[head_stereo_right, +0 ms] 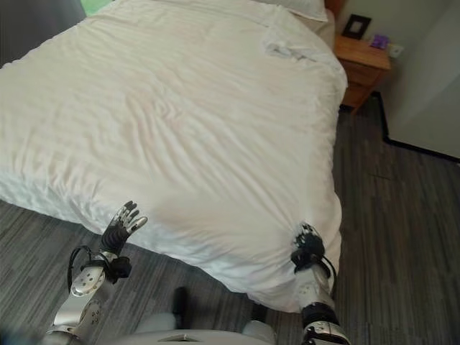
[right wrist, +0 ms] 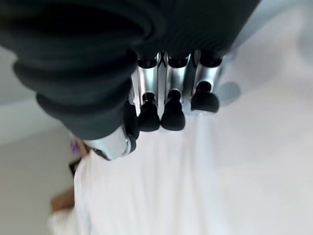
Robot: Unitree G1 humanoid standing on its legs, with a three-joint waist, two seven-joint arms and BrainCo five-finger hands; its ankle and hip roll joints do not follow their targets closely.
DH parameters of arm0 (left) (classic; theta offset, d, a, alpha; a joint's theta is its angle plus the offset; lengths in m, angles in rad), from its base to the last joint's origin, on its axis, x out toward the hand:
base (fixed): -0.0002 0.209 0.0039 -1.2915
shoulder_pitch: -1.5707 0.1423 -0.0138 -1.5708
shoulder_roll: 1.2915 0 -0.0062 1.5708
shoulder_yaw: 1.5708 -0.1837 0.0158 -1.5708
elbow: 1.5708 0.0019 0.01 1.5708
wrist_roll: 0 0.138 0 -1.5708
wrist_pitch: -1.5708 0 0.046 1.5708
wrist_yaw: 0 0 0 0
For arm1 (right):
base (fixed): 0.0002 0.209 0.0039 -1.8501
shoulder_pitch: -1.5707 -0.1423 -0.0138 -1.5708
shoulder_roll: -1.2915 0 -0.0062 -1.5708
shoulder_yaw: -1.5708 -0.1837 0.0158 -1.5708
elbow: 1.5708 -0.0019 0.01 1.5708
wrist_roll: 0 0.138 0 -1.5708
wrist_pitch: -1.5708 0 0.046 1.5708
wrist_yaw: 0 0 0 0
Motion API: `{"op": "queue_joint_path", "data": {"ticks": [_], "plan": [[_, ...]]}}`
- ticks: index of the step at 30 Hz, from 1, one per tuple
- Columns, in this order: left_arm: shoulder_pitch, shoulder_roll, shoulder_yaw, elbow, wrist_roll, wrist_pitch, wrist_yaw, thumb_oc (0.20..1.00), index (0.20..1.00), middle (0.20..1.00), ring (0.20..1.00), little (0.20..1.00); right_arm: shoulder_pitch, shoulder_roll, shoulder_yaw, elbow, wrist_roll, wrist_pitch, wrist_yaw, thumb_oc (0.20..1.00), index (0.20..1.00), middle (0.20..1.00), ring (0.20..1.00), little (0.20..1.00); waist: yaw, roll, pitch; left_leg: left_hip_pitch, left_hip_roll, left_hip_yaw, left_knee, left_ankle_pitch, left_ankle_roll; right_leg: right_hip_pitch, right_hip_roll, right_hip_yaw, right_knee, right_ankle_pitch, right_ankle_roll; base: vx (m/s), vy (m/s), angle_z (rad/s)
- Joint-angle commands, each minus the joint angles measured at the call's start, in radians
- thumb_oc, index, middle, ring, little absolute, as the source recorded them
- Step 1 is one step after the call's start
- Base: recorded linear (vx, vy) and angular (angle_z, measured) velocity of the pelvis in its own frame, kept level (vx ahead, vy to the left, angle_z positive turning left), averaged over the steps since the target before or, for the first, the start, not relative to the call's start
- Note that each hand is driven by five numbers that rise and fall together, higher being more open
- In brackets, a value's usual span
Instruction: Making the bed.
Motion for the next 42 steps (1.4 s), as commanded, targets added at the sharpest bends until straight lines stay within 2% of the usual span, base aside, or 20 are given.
{"op": "queue_joint_path", "data": {"ticks": [1,4,5,7,10,14,16,19,20,24,26,27,28,29,30,32,35,39,40,42], "plan": [[-0.01,-0.036,0.007,-0.035,0.018,-0.032,-0.036,1.0,1.0,1.0,1.0,1.0,0.076,-0.139,-0.008,0.06,-0.032,0.003,-0.04,0.2,0.2,0.2,0.2,0.2,-0.01,0.106,0.042,0.0,0.02,0.016,0.006,-0.076,-0.003,0.016,-0.028,-0.045,0.012,0.048,0.054,-0.01,0.066,-0.3],[-0.006,-0.03,-0.004,-0.047,0.011,-0.028,-0.043,1.0,1.0,1.0,1.0,1.0,0.07,-0.135,0.005,0.05,-0.051,0.001,-0.041,0.2,0.2,0.2,0.2,0.2,-0.019,0.1,0.063,0.005,0.019,0.024,0.006,-0.07,0.004,0.011,-0.029,-0.05,0.021,0.099,0.063,-0.1,0.058,-0.33],[-0.01,-0.019,-0.012,-0.06,0.007,-0.03,-0.039,1.0,1.0,1.0,1.0,1.0,0.061,-0.129,0.029,0.035,-0.085,-0.002,-0.05,1.0,1.0,1.0,1.0,1.0,-0.017,0.116,0.09,0.013,0.033,0.053,0.006,-0.068,0.013,-0.008,-0.023,-0.092,0.108,0.07,0.051,-0.27,0.162,-0.22],[-0.012,-0.006,-0.012,-0.093,-0.006,-0.029,-0.032,1.0,1.0,1.0,1.0,1.0,0.047,-0.134,0.093,-0.042,-0.161,-0.012,-0.059,1.0,1.0,1.0,1.0,1.0,0.005,0.13,0.108,0.024,0.046,0.125,0.006,-0.046,0.031,-0.003,-0.015,-0.18,0.302,-0.041,0.018,-0.28,0.28,-0.88],[-0.009,0.002,-0.013,-0.126,0.001,-0.026,-0.04,1.0,1.0,1.0,1.0,1.0,0.063,-0.13,0.149,-0.146,-0.249,-0.021,-0.058,1.0,1.0,1.0,1.0,1.0,0.026,0.128,0.086,0.039,0.041,0.173,0.006,-0.059,0.054,0.036,-0.008,-0.185,0.512,-0.145,0.022,-0.15,0.166,-1.09],[-0.014,-0.008,-0.016,-0.183,-0.039,-0.027,-0.044,1.0,1.0,1.0,1.0,1.0,0.056,-0.127,0.197,-0.327,-0.309,-0.035,-0.06,1.0,1.0,1.0,1.0,1.0,0.06,0.095,0.021,-0.005,0.013,0.25,0.006,-0.03,0.073,0.162,0.048,-0.158,0.55,-0.122,0.054,-0.17,0.022,-0.57],[-0.012,-0.012,-0.009,-0.225,-0.06,-0.039,-0.039,1.0,1.0,1.0,1.0,1.0,0.048,-0.135,0.236,-0.441,-0.364,-0.041,-0.069,1.0,1.0,1.0,1.0,1.0,0.096,0.089,0.009,-0.03,0.018,0.3,0.009,-0.007,0.067,0.218,0.072,-0.158,0.456,-0.144,0.039,-0.29,-0.029,-0.72],[-0.015,-0.017,0.009,-0.279,-0.065,-0.059,-0.031,1.0,1.0,1.0,1.0,1.0,0.036,-0.153,0.283,-0.581,-0.465,-0.057,-0.07,1.0,1.0,1.0,1.0,1.0,0.13,0.103,-0.006,-0.045,0.058,0.353,0.02,0.029,0.044,0.27,0.133,-0.182,0.284,-0.305,-0.032,-0.33,-0.189,-1.54],[-0.016,-0.025,0.022,-0.299,-0.058,-0.07,-0.024,1.0,1.0,1.0,1.0,1.0,0.034,-0.175,0.309,-0.676,-0.548,-0.055,-0.073,1.0,1.0,1.0,1.0,1.0,0.131,0.113,-0.006,-0.066,0.092,0.394,0.054,0.047,0.021,0.302,0.175,-0.163,0.175,-0.312,-0.053,-0.28,-0.228,-1.58],[-0.02,-0.035,0.016,-0.319,-0.054,-0.08,-0.018,1.0,1.0,1.0,1.0,1.0,0.052,-0.196,0.333,-0.78,-0.605,-0.063,-0.067,1.0,1.0,1.0,1.0,1.0,0.127,0.124,0.02,-0.116,0.144,0.415,0.168,0.058,-0.011,0.313,0.2,-0.137,0.092,-0.291,-0.074,-0.24,-0.163,-0.81],[-0.022,-0.057,0.003,-0.295,-0.04,-0.096,0.018,1.0,1.0,1.0,1.0,1.0,0.09,-0.211,0.348,-0.883,-0.667,-0.058,-0.066,1.0,1.0,1.0,1.0,1.0,0.144,0.149,0.06,-0.173,0.133,0.193,0.266,0.114,-0.073,0.3,0.219,-0.081,0.03,-0.247,-0.1,-0.36,-0.143,-0.62],[-0.023,-0.057,0.002,-0.293,-0.04,-0.097,0.019,1.0,1.0,1.0,1.0,1.0,0.091,-0.211,0.347,-0.884,-0.667,-0.057,-0.066,1.0,1.0,1.0,1.0,1.0,0.142,0.151,0.061,-0.173,0.134,0.19,0.266,0.115,-0.074,0.301,0.221,-0.083,0.029,-0.246,-0.101,-0.25,-0.016,-1.24],[-0.041,-0.067,-0.015,-0.263,-0.024,-0.087,0.043,1.0,1.0,1.0,1.0,1.0,0.122,-0.219,0.352,-0.921,-0.696,-0.042,-0.05,1.0,1.0,1.0,1.0,1.0,0.142,0.15,0.079,-0.166,0.069,-0.004,0.283,0.076,-0.08,0.276,0.207,-0.035,0.039,-0.228,-0.106,-0.13,0.006,-1.29],[-0.042,-0.068,-0.016,-0.262,-0.024,-0.087,0.043,1.0,1.0,1.0,1.0,1.0,0.122,-0.219,0.351,-0.922,-0.696,-0.042,-0.05,1.0,1.0,1.0,1.0,1.0,0.141,0.151,0.078,-0.168,0.069,-0.005,0.281,0.079,-0.079,0.273,0.208,-0.036,0.039,-0.226,-0.106,-0.2,-0.004,-1.21],[-0.047,-0.078,-0.031,-0.252,-0.006,-0.088,0.056,1.0,1.0,1.0,1.0,1.0,0.162,-0.224,0.344,-0.949,-0.694,-0.049,-0.044,1.0,1.0,1.0,1.0,1.0,0.124,0.142,0.077,-0.14,0.016,-0.116,0.306,-0.002,-0.053,0.246,0.196,0.02,0.037,-0.202,-0.101,-0.1,-0.017,-1.08],[-0.063,-0.087,-0.056,-0.227,-0.003,-0.088,0.065,1.0,1.0,1.0,1.0,1.0,0.188,-0.237,0.343,-0.945,-0.71,-0.054,-0.042,1.0,1.0,1.0,1.0,1.0,0.104,0.141,0.072,-0.071,-0.036,-0.193,0.309,-0.104,-0.025,0.221,0.195,0.068,0.031,-0.183,-0.096,-0.08,-0.008,-1.08],[-0.106,-0.089,-0.109,-0.198,0.0,-0.075,0.079,1.0,1.0,1.0,1.0,1.0,0.204,-0.234,0.334,-0.937,-0.721,-0.045,-0.052,1.0,1.0,1.0,1.0,1.0,0.062,0.167,0.05,0.022,-0.06,-0.246,0.18,-0.119,0.026,0.178,0.223,0.136,0.05,-0.17,-0.095,0.03,0.093,-1.26],[-0.162,-0.088,-0.148,-0.156,0.02,-0.059,0.094,1.0,1.0,1.0,1.0,1.0,0.195,-0.222,0.357,-0.915,-0.699,-0.036,-0.047,1.0,1.0,1.0,1.0,1.0,0.014,0.177,0.021,0.094,-0.052,-0.195,0.032,-0.087,0.055,0.11,0.243,0.168,0.156,-0.192,-0.086,0.07,0.09,-0.47],[-0.169,-0.087,-0.153,-0.156,0.025,-0.058,0.098,1.0,1.0,1.0,1.0,1.0,0.192,-0.221,0.363,-0.919,-0.706,-0.035,-0.046,1.0,1.0,1.0,1.0,1.0,0.005,0.184,0.029,0.106,-0.048,-0.179,0.015,-0.082,0.061,0.074,0.244,0.163,0.222,-0.195,-0.067,0.02,0.12,-1.25],[-0.186,-0.081,-0.163,-0.15,0.03,-0.056,0.12,1.0,1.0,1.0,1.0,1.0,0.184,-0.209,0.379,-0.928,-0.715,-0.023,-0.042,1.0,1.0,1.0,1.0,1.0,-0.024,0.195,0.067,0.134,-0.03,-0.128,0.006,-0.092,0.068,-0.055,0.208,0.122,0.438,-0.124,0.011,-0.01,0.109,-1.45]]}}
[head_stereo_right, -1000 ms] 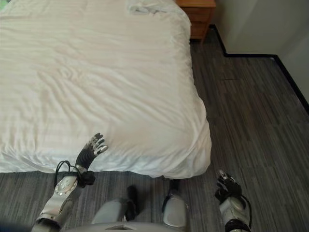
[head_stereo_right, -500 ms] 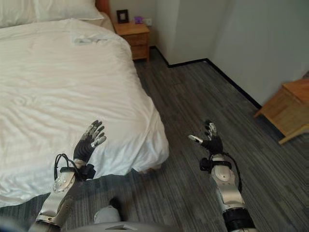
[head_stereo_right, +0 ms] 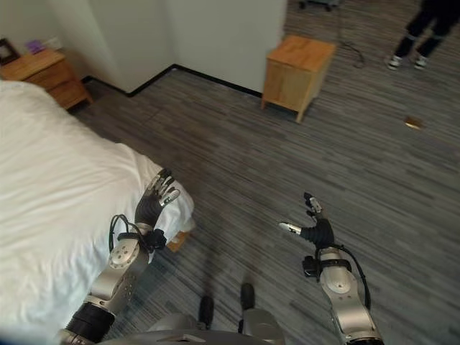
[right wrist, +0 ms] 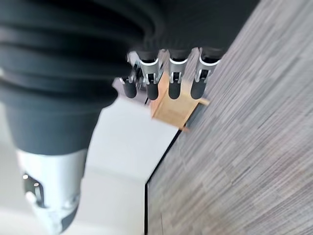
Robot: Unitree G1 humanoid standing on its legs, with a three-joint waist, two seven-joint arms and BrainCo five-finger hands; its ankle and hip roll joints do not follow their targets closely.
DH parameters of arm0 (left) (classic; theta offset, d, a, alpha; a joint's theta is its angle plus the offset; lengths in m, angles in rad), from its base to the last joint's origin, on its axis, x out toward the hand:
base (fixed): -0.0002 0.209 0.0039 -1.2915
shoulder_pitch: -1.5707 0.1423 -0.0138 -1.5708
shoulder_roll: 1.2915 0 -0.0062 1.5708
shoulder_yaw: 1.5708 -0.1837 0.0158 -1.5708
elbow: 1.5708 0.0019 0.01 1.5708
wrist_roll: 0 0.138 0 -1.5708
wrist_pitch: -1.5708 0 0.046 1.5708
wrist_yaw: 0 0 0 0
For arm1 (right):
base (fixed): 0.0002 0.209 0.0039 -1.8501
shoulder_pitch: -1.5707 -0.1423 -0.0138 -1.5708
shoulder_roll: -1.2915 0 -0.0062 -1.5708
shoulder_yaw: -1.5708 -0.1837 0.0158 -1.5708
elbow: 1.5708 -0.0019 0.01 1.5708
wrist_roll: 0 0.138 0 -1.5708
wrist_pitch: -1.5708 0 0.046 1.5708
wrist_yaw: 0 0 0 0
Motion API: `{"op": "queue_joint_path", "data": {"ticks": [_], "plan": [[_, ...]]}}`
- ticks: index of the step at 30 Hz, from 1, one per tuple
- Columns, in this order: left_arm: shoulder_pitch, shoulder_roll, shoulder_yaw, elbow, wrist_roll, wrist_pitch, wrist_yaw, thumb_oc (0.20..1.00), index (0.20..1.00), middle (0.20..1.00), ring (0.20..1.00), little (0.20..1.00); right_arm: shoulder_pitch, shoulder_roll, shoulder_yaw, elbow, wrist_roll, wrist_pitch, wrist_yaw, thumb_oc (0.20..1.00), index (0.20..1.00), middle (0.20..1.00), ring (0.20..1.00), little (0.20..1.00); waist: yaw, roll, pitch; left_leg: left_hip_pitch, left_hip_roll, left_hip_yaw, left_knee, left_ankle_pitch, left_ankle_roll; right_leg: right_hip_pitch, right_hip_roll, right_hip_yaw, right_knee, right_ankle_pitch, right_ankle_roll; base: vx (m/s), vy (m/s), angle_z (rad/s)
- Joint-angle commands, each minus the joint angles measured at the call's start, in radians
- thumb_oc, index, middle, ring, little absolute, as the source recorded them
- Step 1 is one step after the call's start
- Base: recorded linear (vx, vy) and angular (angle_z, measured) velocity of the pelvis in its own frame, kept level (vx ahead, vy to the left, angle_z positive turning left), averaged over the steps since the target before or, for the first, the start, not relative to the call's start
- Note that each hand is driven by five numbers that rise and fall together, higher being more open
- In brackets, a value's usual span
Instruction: Making the bed.
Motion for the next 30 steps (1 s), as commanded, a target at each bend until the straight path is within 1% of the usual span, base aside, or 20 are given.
{"op": "queue_joint_path", "data": {"ticks": [1,2,3,5,6,7,9,11,12,14,16,19,21,22,23,24,25,26,28,30], "plan": [[0.001,0.023,0.001,-0.051,0.061,-0.033,0.022,1.0,1.0,1.0,1.0,1.0,-0.075,-0.008,-0.017,-0.032,-0.015,-0.031,0.004,1.0,1.0,1.0,1.0,1.0,0.014,0.011,0.008,0.077,0.03,0.009,-0.058,-0.011,-0.092,0.042,-0.032,-0.059,0.155,0.054,0.043,0.07,0.063,-0.77],[0.007,0.024,0.002,-0.053,0.056,-0.033,0.022,1.0,1.0,1.0,1.0,1.0,-0.066,-0.001,-0.016,-0.039,-0.013,-0.031,0.006,1.0,1.0,1.0,1.0,1.0,0.008,0.012,0.013,0.09,0.03,0.022,-0.058,-0.024,-0.088,0.026,-0.05,-0.091,0.126,0.043,0.023,0.09,0.036,-0.24],[0.007,0.024,0.002,-0.053,0.056,-0.034,0.022,1.0,1.0,1.0,1.0,1.0,-0.065,-0.001,-0.016,-0.039,-0.013,-0.031,0.006,1.0,1.0,1.0,1.0,1.0,0.008,0.013,0.013,0.091,0.031,0.022,-0.058,-0.025,-0.089,0.028,-0.049,-0.092,0.124,0.043,0.023,0.13,0.017,-0.3],[0.016,0.028,-0.001,-0.058,0.05,-0.035,0.014,1.0,1.0,1.0,1.0,1.0,-0.059,-0.005,-0.015,-0.043,-0.01,-0.034,0.005,1.0,1.0,1.0,1.0,1.0,-0.001,0.007,0.016,0.093,0.027,0.028,-0.058,-0.037,-0.088,0.001,-0.025,-0.093,0.063,0.038,-0.002,0.09,-0.015,-0.34],[0.016,0.028,-0.001,-0.058,0.05,-0.035,0.014,1.0,1.0,1.0,1.0,1.0,-0.059,-0.005,-0.015,-0.043,-0.01,-0.034,0.005,1.0,1.0,1.0,1.0,1.0,0.0,0.008,0.015,0.093,0.028,0.029,-0.058,-0.037,-0.088,0.001,-0.023,-0.093,0.061,0.039,-0.003,0.16,-0.048,-0.27],[0.015,0.031,-0.008,-0.057,0.052,-0.031,0.011,1.0,1.0,1.0,1.0,1.0,-0.06,-0.01,-0.008,-0.045,-0.005,-0.039,-0.001,1.0,1.0,1.0,1.0,1.0,-0.003,-0.004,0.019,0.097,0.017,0.037,-0.058,-0.047,-0.087,-0.013,-0.012,-0.104,-0.019,0.069,-0.018,0.13,-0.036,-0.16],[0.014,0.031,-0.008,-0.057,0.052,-0.031,0.011,1.0,1.0,1.0,1.0,1.0,-0.06,-0.01,-0.008,-0.045,-0.005,-0.039,-0.001,1.0,1.0,1.0,1.0,1.0,-0.003,-0.002,0.019,0.097,0.019,0.037,-0.058,-0.048,-0.087,-0.01,-0.01,-0.105,-0.025,0.072,-0.018,0.13,-0.047,-0.02],[0.008,0.034,-0.006,-0.056,0.068,-0.021,0.005,1.0,1.0,1.0,1.0,1.0,-0.057,-0.011,0.003,-0.065,-0.036,-0.038,-0.012,1.0,1.0,1.0,1.0,1.0,-0.008,-0.026,0.024,0.125,0.01,0.052,-0.058,-0.084,-0.099,-0.058,-0.019,-0.224,-0.176,0.151,-0.005,0.38,-0.144,-0.02],[0.007,0.033,-0.007,-0.055,0.073,-0.021,0.005,1.0,1.0,1.0,1.0,1.0,-0.052,-0.01,0.002,-0.073,-0.046,-0.035,-0.015,1.0,1.0,1.0,1.0,1.0,-0.013,-0.027,0.024,0.134,0.013,0.045,-0.058,-0.093,-0.101,-0.061,-0.019,-0.237,-0.198,0.158,0.0,0.38,-0.126,-0.02],[-0.01,0.031,-0.013,-0.045,0.086,-0.022,0.012,1.0,1.0,1.0,1.0,1.0,-0.039,-0.005,-0.008,-0.084,-0.06,-0.037,-0.03,1.0,1.0,1.0,1.0,1.0,-0.026,-0.029,0.026,0.157,0.014,0.028,-0.058,-0.115,-0.106,-0.07,-0.024,-0.227,-0.209,0.168,0.001,0.31,-0.089,0.31],[-0.033,0.021,-0.024,-0.031,0.091,-0.023,0.019,1.0,1.0,1.0,1.0,1.0,-0.031,-0.005,-0.015,-0.087,-0.061,-0.034,-0.04,1.0,1.0,1.0,1.0,1.0,-0.034,-0.032,0.012,0.184,0.016,0.02,-0.058,-0.152,-0.114,-0.047,-0.029,-0.217,-0.241,0.178,-0.012,0.32,-0.096,0.42],[-0.036,0.001,-0.021,-0.021,0.086,-0.025,0.031,1.0,1.0,1.0,1.0,1.0,-0.038,-0.015,-0.007,-0.067,-0.07,-0.032,-0.051,1.0,1.0,1.0,1.0,1.0,-0.04,-0.009,-0.013,0.227,0.059,0.014,-0.027,-0.18,-0.134,-0.015,-0.015,-0.232,-0.239,0.171,-0.035,0.41,-0.122,0.37],[-0.038,-0.003,-0.018,-0.02,0.079,-0.027,0.031,1.0,1.0,1.0,1.0,1.0,-0.055,-0.029,0.004,-0.061,-0.071,-0.034,-0.054,1.0,1.0,1.0,1.0,1.0,-0.035,0.004,-0.011,0.174,0.093,0.04,0.142,-0.134,-0.176,0.038,0.01,-0.24,-0.257,0.147,-0.058,0.33,-0.176,0.11],[-0.039,0.0,-0.012,-0.026,0.068,-0.028,0.032,1.0,1.0,1.0,1.0,1.0,-0.072,-0.039,0.012,-0.055,-0.073,-0.031,-0.054,1.0,1.0,1.0,1.0,1.0,-0.029,-0.004,0.0,0.101,0.103,0.044,0.301,-0.071,-0.199,0.072,0.016,-0.242,-0.278,0.136,-0.08,0.18,-0.228,0.23],[-0.046,0.003,-0.012,-0.037,0.05,-0.029,0.035,1.0,1.0,1.0,1.0,1.0,-0.087,-0.047,0.017,-0.06,-0.067,-0.032,-0.059,1.0,1.0,1.0,1.0,1.0,-0.013,-0.012,0.029,0.005,0.114,0.032,0.482,0.012,-0.22,0.1,0.015,-0.248,-0.289,0.122,-0.104,0.15,-0.241,0.26],[-0.053,0.005,-0.011,-0.044,0.043,-0.029,0.04,1.0,1.0,1.0,1.0,1.0,-0.101,-0.057,0.018,-0.069,-0.06,-0.033,-0.063,1.0,1.0,1.0,1.0,1.0,0.008,-0.018,0.054,-0.057,0.121,0.019,0.616,0.063,-0.221,0.126,0.023,-0.248,-0.296,0.106,-0.124,0.17,-0.219,0.12],[-0.06,0.009,-0.009,-0.049,0.041,-0.033,0.047,1.0,1.0,1.0,1.0,1.0,-0.127,-0.064,0.025,-0.065,-0.057,-0.032,-0.072,1.0,1.0,1.0,1.0,1.0,0.022,-0.037,0.07,-0.113,0.113,0.017,0.684,0.059,-0.197,0.136,0.017,-0.24,-0.297,0.085,-0.133,0.26,-0.164,-0.34],[-0.06,0.009,0.0,-0.055,0.039,-0.032,0.055,1.0,1.0,1.0,1.0,1.0,-0.149,-0.073,0.027,-0.072,-0.071,-0.022,-0.076,1.0,1.0,1.0,1.0,1.0,0.051,-0.049,0.092,-0.218,0.106,0.019,0.749,0.016,-0.182,0.151,0.009,-0.219,-0.297,0.059,-0.126,0.27,-0.083,-0.45],[-0.056,0.007,0.013,-0.051,0.036,-0.034,0.056,1.0,1.0,1.0,1.0,1.0,-0.165,-0.077,0.03,-0.076,-0.072,-0.02,-0.076,1.0,1.0,1.0,1.0,1.0,0.076,-0.053,0.104,-0.287,0.107,0.033,0.686,-0.018,-0.179,0.177,0.004,-0.196,-0.297,0.036,-0.114,0.3,0.039,-0.25],[-0.043,0.006,0.023,-0.047,0.038,-0.036,0.057,1.0,1.0,1.0,1.0,1.0,-0.172,-0.075,0.035,-0.076,-0.074,-0.022,-0.071,1.0,1.0,1.0,1.0,1.0,0.099,-0.056,0.1,-0.29,0.093,0.056,0.491,-0.055,-0.163,0.197,-0.003,-0.177,-0.297,0.016,-0.095,0.36,0.154,-0.31]]}}
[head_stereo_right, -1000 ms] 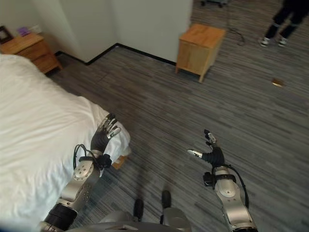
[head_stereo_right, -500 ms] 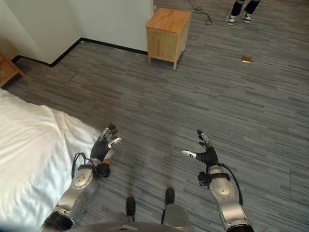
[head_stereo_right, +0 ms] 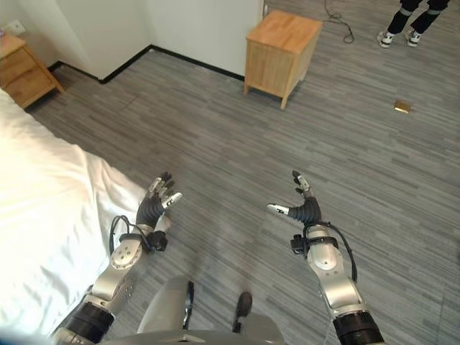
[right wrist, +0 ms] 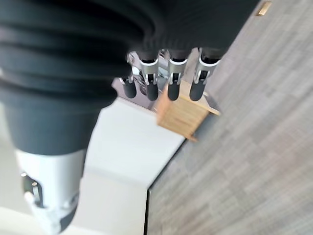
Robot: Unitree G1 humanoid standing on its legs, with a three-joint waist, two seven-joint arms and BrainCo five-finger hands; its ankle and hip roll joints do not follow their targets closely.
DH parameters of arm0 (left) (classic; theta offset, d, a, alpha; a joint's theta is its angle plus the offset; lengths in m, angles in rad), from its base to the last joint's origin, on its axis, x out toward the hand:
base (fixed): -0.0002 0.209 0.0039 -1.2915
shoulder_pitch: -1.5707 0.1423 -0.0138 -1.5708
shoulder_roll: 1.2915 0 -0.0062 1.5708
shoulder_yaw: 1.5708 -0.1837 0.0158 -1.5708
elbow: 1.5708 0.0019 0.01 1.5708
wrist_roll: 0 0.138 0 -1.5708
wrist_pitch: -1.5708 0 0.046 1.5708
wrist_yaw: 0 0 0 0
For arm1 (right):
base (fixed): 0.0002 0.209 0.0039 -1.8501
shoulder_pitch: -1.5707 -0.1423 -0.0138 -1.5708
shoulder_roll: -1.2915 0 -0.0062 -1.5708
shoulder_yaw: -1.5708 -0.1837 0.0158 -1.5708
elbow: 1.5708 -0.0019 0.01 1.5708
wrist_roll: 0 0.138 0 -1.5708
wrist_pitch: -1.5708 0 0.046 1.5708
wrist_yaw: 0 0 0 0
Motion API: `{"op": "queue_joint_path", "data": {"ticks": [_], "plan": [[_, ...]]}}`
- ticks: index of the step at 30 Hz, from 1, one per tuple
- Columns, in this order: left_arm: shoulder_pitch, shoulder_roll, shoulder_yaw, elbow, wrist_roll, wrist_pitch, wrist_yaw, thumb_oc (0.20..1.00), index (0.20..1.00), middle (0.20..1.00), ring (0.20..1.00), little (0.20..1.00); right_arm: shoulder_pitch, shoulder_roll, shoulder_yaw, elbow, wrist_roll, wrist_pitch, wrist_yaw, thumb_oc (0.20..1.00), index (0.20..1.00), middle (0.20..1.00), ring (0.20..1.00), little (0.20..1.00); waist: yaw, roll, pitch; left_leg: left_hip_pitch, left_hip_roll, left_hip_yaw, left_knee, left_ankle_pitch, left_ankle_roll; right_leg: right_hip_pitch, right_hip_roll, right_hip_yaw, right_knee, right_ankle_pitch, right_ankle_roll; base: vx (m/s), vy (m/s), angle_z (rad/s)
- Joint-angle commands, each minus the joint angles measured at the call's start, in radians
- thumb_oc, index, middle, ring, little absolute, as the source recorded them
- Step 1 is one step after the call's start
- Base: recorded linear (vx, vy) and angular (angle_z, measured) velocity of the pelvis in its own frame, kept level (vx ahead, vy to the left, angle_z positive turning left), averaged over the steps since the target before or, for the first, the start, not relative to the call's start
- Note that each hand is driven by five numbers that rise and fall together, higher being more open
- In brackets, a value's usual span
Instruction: Making the bed.
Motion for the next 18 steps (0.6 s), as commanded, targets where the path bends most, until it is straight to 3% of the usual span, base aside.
{"op": "queue_joint_path", "data": {"ticks": [1,4,6,9,11,13,15,18], "plan": [[-0.024,-0.004,0.021,-0.053,0.006,-0.052,0.009,1.0,1.0,1.0,1.0,1.0,0.014,-0.052,0.005,-0.067,-0.008,-0.034,-0.01,1.0,1.0,1.0,1.0,1.0,0.037,0.02,0.015,0.138,-0.019,0.048,-0.333,-0.012,0.063,-0.001,-0.031,-0.01,-0.067,0.014,0.119,0.38,0.187,-0.31],[-0.009,-0.009,0.024,-0.046,0.013,-0.05,0.011,1.0,1.0,1.0,1.0,1.0,0.007,-0.051,0.022,-0.052,-0.021,-0.035,-0.014,1.0,1.0,1.0,1.0,1.0,0.074,0.039,0.002,0.114,-0.005,0.057,-0.626,0.147,0.042,0.053,-0.009,-0.01,-0.067,-0.031,0.128,0.4,0.183,-0.19],[-0.01,-0.011,0.016,-0.042,0.014,-0.051,0.011,1.0,1.0,1.0,1.0,1.0,0.004,-0.05,0.02,-0.052,-0.027,-0.034,-0.026,1.0,1.0,1.0,1.0,1.0,0.081,0.041,0.005,0.07,0.026,0.122,-0.735,0.178,0.025,0.105,-0.013,-0.027,-0.067,-0.067,0.134,0.4,0.191,-0.14],[-0.01,-0.01,0.018,-0.043,0.012,-0.049,0.006,1.0,1.0,1.0,1.0,1.0,-0.002,-0.04,0.024,-0.05,-0.033,-0.024,-0.027,1.0,1.0,1.0,1.0,1.0,0.089,0.032,-0.016,0.06,0.057,0.202,-0.735,0.18,0.036,0.164,-0.021,-0.041,-0.067,-0.086,0.158,0.44,0.253,0.09],[-0.002,-0.003,0.02,-0.05,0.012,-0.042,0.004,1.0,1.0,1.0,1.0,1.0,0.002,-0.023,0.029,-0.054,-0.044,-0.016,-0.02,1.0,1.0,1.0,1.0,1.0,0.093,0.018,-0.039,0.088,0.066,0.218,-0.735,0.242,0.035,0.204,-0.039,-0.04,-0.067,-0.084,0.173,0.53,0.307,0.21],[0.003,0.013,0.021,-0.05,0.011,-0.037,0.005,1.0,1.0,1.0,1.0,1.0,0.002,-0.003,0.041,-0.053,-0.053,-0.012,-0.014,1.0,1.0,1.0,1.0,1.0,0.109,-0.024,-0.055,0.118,0.053,0.227,-0.735,0.238,0.059,0.223,-0.079,-0.042,-0.045,-0.065,0.199,0.49,0.296,0.12],[0.009,0.034,0.018,-0.054,0.008,-0.03,-0.001,1.0,1.0,1.0,1.0,1.0,0.01,0.01,0.046,-0.055,-0.062,-0.011,-0.011,1.0,1.0,1.0,1.0,1.0,0.126,-0.067,-0.061,0.154,0.03,0.229,-0.728,0.212,0.087,0.216,-0.126,-0.04,0.038,-0.009,0.233,0.43,0.315,-0.27],[0.003,0.064,0.014,-0.063,0.017,-0.016,0.003,1.0,1.0,1.0,1.0,1.0,0.016,0.013,0.051,-0.068,-0.083,-0.008,-0.005,1.0,1.0,1.0,1.0,1.0,0.13,-0.103,-0.051,0.224,-0.025,0.202,-0.722,0.149,0.136,0.147,-0.2,-0.028,0.26,0.191,0.268,0.34,0.361,-0.02]]}}
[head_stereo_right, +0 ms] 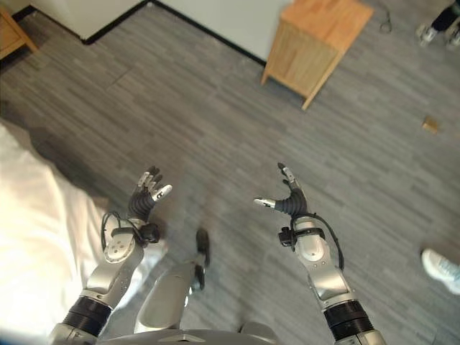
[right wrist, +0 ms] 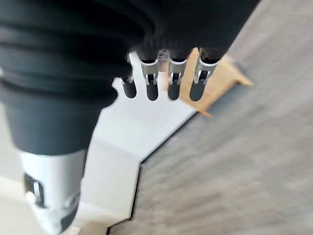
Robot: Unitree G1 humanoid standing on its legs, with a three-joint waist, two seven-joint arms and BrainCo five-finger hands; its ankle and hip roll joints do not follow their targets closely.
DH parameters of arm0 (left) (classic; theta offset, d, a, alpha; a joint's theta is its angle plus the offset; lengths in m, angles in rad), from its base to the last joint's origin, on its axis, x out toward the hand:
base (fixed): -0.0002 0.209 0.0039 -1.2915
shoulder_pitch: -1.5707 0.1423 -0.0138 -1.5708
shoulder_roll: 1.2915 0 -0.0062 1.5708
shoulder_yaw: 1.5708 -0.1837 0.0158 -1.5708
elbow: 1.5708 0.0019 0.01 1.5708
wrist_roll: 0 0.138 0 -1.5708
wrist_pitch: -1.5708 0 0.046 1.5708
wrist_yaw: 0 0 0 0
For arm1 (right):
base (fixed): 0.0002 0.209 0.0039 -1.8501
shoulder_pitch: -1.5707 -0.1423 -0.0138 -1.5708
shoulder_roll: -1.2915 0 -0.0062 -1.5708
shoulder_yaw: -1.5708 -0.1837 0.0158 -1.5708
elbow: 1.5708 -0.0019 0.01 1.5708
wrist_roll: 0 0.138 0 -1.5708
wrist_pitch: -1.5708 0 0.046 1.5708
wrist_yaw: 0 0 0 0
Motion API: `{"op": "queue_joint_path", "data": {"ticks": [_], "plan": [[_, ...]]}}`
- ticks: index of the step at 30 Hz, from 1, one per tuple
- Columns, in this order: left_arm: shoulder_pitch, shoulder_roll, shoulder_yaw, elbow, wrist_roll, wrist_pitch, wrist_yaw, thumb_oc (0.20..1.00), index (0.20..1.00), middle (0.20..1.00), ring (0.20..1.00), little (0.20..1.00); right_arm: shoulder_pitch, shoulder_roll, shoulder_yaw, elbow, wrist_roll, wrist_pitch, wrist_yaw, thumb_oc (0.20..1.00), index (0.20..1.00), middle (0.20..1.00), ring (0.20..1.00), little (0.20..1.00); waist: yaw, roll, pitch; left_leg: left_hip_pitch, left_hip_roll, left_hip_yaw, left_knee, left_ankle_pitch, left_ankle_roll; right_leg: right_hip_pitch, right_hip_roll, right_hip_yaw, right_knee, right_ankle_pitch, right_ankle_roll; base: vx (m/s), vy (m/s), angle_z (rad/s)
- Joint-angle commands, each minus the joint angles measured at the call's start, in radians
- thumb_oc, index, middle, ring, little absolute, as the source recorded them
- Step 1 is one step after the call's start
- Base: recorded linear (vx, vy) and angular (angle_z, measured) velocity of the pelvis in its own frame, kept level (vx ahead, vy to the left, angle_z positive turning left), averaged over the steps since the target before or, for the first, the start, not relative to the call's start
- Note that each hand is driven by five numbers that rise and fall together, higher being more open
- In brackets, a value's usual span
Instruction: Making the bed.
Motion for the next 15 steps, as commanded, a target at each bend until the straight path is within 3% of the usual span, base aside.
{"op": "queue_joint_path", "data": {"ticks": [1,3,5,8,9,10,11,13,15], "plan": [[0.003,0.027,-0.041,-0.087,0.021,-0.023,0.005,1.0,1.0,1.0,1.0,1.0,-0.026,-0.018,-0.041,-0.003,-0.047,-0.036,-0.001,1.0,1.0,1.0,1.0,1.0,0.014,0.01,-0.04,0.042,0.069,-0.101,-0.125,0.026,-0.088,-0.083,-0.025,0.0,-0.067,0.281,0.023,0.31,0.362,0.41],[-0.01,0.039,-0.036,-0.092,0.028,-0.025,0.008,1.0,1.0,1.0,1.0,1.0,-0.041,-0.024,-0.039,-0.021,-0.073,-0.038,-0.002,1.0,1.0,1.0,1.0,1.0,0.012,0.016,-0.033,0.075,0.057,-0.148,-0.13,-0.008,-0.069,-0.147,-0.013,0.023,0.026,0.297,0.013,0.31,0.274,0.68],[-0.034,0.041,-0.033,-0.094,0.033,-0.026,0.017,1.0,1.0,1.0,1.0,1.0,-0.053,-0.035,-0.045,-0.05,-0.094,-0.045,-0.006,1.0,1.0,1.0,1.0,1.0,0.003,0.025,-0.02,0.102,0.053,-0.205,-0.133,-0.028,-0.063,-0.228,0.029,0.041,0.055,0.237,-0.009,0.32,0.174,1.15],[-0.049,0.039,-0.029,-0.088,0.026,-0.03,0.012,1.0,1.0,1.0,1.0,1.0,-0.063,-0.056,-0.054,-0.088,-0.117,-0.051,-0.003,1.0,1.0,1.0,1.0,1.0,-0.007,0.034,-0.007,0.144,0.045,-0.288,-0.125,-0.061,-0.074,-0.274,0.067,0.003,-0.031,0.107,-0.036,0.3,0.048,1.53],[-0.05,0.038,-0.029,-0.088,0.026,-0.03,0.012,1.0,1.0,1.0,1.0,1.0,-0.063,-0.056,-0.054,-0.088,-0.117,-0.051,-0.003,1.0,1.0,1.0,1.0,1.0,-0.01,0.036,-0.007,0.142,0.047,-0.292,-0.126,-0.057,-0.074,-0.273,0.069,-0.001,-0.035,0.11,-0.038,0.48,-0.042,1.99],[-0.045,0.038,-0.024,-0.087,0.027,-0.029,0.0,1.0,1.0,1.0,1.0,1.0,-0.069,-0.068,-0.068,-0.105,-0.134,-0.053,-0.004,1.0,1.0,1.0,1.0,1.0,-0.025,0.042,-0.008,0.201,0.044,-0.387,-0.123,-0.1,-0.086,-0.324,0.115,0.023,-0.154,0.034,-0.057,0.37,-0.041,2.0],[-0.045,0.038,-0.024,-0.087,0.027,-0.028,0.0,1.0,1.0,1.0,1.0,1.0,-0.069,-0.068,-0.068,-0.105,-0.134,-0.053,-0.004,1.0,1.0,1.0,1.0,1.0,-0.028,0.044,-0.009,0.198,0.045,-0.39,-0.123,-0.097,-0.086,-0.322,0.116,0.02,-0.159,0.039,-0.057,0.52,-0.052,2.24],[-0.038,0.033,-0.018,-0.083,0.022,-0.029,-0.005,1.0,1.0,1.0,1.0,1.0,-0.071,-0.072,-0.077,-0.109,-0.135,-0.051,-0.007,1.0,1.0,1.0,1.0,1.0,-0.052,0.047,-0.013,0.254,0.036,-0.457,-0.125,-0.138,-0.093,-0.368,0.154,0.075,-0.273,0.06,-0.058,0.41,-0.018,2.18],[-0.031,0.031,-0.009,-0.084,0.022,-0.03,-0.009,1.0,1.0,1.0,1.0,1.0,-0.073,-0.074,-0.08,-0.112,-0.133,-0.048,-0.006,1.0,1.0,1.0,1.0,1.0,-0.073,0.048,-0.016,0.289,0.025,-0.513,-0.12,-0.157,-0.1,-0.422,0.164,0.109,-0.357,0.115,-0.05,0.58,-0.006,2.18]]}}
